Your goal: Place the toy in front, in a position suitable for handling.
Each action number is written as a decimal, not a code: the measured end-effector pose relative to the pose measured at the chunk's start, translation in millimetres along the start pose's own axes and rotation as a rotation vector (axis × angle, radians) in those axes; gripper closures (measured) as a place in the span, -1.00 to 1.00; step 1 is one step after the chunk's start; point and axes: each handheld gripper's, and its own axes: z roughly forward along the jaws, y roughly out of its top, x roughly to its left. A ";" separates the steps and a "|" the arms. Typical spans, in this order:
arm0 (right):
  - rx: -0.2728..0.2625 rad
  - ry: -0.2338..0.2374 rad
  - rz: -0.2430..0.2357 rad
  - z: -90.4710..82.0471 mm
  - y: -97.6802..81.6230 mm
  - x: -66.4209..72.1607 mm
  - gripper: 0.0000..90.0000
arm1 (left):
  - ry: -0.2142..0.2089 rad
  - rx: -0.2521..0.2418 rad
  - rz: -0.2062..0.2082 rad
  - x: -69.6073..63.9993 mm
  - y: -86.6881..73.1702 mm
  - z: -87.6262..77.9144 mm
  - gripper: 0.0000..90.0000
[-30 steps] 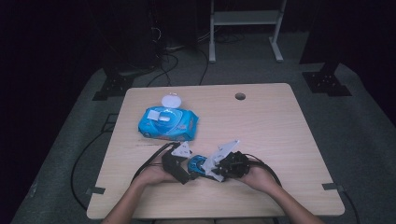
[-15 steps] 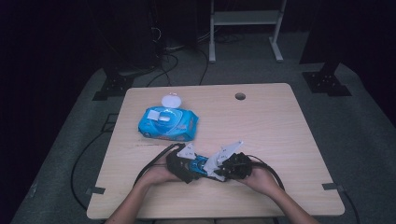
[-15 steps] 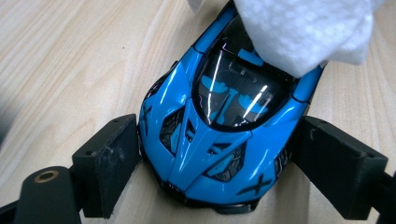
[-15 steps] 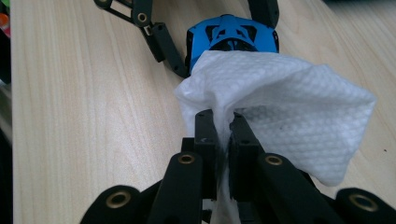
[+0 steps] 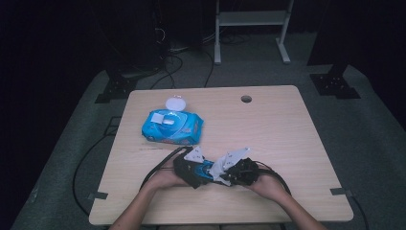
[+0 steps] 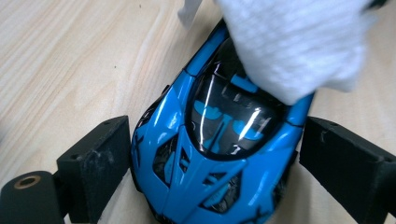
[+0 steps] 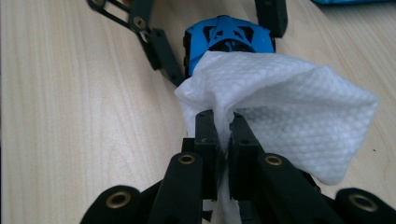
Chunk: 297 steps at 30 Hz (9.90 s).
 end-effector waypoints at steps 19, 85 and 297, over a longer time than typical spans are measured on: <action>0.039 -0.080 0.044 -11.6 -14.5 -18.4 0.88 | 0.049 -0.027 -0.053 -15.2 1.4 0.3 -0.63; -0.068 -0.158 0.000 -12.6 -28.6 -9.1 0.92 | 0.054 -0.073 -0.053 -15.0 -2.8 2.6 -0.48; -0.072 -0.029 0.336 -34.5 -57.9 -70.6 0.77 | -0.125 -0.195 -0.388 14.2 -12.0 -1.5 -0.49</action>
